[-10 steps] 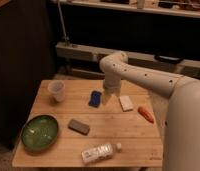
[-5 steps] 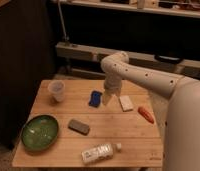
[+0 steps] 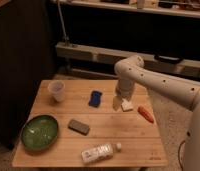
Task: Move the arm in a circular motion
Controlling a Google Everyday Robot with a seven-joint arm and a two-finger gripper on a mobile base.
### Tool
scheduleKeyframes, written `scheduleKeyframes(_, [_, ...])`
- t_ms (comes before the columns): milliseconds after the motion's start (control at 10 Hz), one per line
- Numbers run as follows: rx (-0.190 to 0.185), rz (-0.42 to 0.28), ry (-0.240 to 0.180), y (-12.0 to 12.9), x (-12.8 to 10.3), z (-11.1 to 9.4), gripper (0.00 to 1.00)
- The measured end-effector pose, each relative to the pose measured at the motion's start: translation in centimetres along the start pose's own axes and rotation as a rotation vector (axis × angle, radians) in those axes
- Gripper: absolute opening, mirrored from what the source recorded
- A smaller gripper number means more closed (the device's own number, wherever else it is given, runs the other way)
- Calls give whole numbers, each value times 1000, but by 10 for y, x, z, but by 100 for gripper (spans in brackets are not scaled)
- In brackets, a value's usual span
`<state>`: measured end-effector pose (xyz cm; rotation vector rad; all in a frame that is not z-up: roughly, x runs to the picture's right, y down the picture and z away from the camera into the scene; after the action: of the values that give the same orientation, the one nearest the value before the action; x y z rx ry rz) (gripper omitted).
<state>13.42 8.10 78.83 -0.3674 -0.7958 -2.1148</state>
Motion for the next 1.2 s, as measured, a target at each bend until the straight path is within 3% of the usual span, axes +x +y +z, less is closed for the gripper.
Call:
scheduleKeyframes(200, [-9,-27,-8,-10,-1,0,65])
scheduleKeyframes(400, [-30,-80,-12,-38,10,-1,65])
scheduleKeyframes(600, [-42,-124,-30,-58,2,-2,65])
scheduleKeyframes(1000, [-64,-179,-43,-69,16,-1,65])
scheduleKeyframes(1200, [-73,-204,-49,-76,11,0,65])
